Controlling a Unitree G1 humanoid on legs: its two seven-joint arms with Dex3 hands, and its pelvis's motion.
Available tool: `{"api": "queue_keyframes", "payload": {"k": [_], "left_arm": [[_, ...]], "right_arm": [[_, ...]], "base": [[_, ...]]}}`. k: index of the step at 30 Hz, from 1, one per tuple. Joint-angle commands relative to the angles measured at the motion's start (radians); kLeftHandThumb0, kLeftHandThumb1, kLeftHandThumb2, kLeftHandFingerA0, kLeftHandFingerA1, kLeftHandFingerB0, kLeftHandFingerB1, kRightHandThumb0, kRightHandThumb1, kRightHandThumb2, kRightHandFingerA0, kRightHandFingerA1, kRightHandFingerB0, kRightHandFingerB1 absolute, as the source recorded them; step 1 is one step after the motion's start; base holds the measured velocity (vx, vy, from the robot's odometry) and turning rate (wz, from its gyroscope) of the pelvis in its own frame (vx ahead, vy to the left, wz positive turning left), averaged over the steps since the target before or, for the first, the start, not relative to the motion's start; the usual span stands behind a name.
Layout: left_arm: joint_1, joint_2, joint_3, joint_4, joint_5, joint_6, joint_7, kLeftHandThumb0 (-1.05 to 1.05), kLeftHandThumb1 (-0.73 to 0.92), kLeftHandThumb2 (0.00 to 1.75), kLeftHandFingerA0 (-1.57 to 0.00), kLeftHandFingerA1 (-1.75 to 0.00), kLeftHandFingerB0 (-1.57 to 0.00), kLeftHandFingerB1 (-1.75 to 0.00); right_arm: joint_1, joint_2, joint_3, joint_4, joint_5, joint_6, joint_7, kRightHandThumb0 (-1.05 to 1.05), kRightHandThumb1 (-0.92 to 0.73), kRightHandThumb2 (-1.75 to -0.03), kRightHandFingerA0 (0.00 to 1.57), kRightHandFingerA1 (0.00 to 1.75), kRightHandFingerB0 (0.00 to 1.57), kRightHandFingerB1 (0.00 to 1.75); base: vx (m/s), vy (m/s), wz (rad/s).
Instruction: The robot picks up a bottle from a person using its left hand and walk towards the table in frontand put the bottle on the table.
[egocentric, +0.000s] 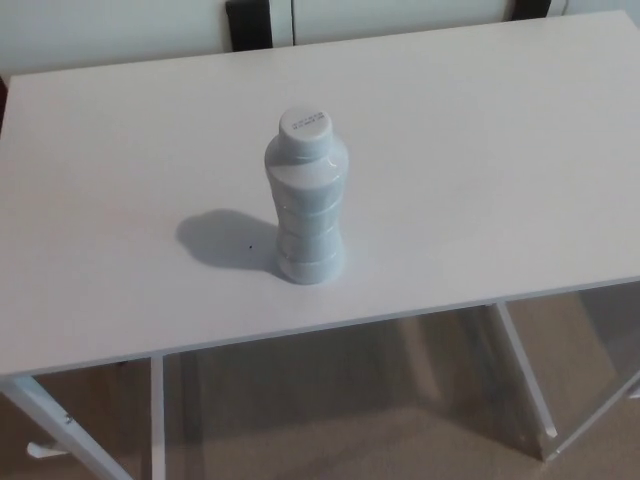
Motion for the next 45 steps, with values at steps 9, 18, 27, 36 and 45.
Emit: {"api": "queue_keyframes", "payload": {"k": [9,18,27,36,45], "left_arm": [[-0.517,-0.141,-0.019,0.983,0.245,-0.131,0.56,-0.44,0.55,0.61,-0.65,-0.48,-0.6,-0.45],[-0.63,-0.148,-0.012,1.342,0.28,-0.236,0.809,-0.51,0.72,0.61,-0.63,-0.79,-0.56,-0.44],[-0.66,-0.092,-0.065,1.435,0.302,-0.302,0.741,-0.52,0.75,0.63,-0.5,-0.5,-0.46,-0.39],[-0.721,-0.086,-0.097,1.5,0.32,-0.364,0.753,-0.48,0.72,0.62,-0.45,-0.45,-0.45,-0.4],[-0.754,-0.086,-0.104,1.564,0.336,-0.406,0.768,-0.47,0.55,0.91,-0.4,-0.57,-0.32,-0.51]], "right_arm": [[0.026,0.019,-0.028,0.022,0.001,-0.035,-0.114,-0.35,-0.66,-0.59,0.73,0.43,0.57,0.39],[0.017,0.03,-0.015,0.025,-0.013,-0.033,-0.123,-0.33,-0.66,-0.6,0.75,0.45,0.59,0.4],[-0.014,0.037,-0.021,0.023,-0.004,-0.012,-0.115,-0.34,-0.66,-0.59,0.73,0.43,0.57,0.38],[-0.039,0.035,-0.014,0.021,-0.012,-0.012,-0.107,-0.35,-0.65,-0.59,0.74,0.43,0.58,0.38],[-0.05,0.036,-0.023,0.023,-0.006,0.013,-0.104,-0.37,-0.66,-0.6,0.75,0.44,0.59,0.39]], "base": [[0.0,0.0,0.0],[0.0,0.0,0.0],[0.0,0.0,0.0],[0.0,0.0,0.0],[0.0,0.0,0.0]]}}
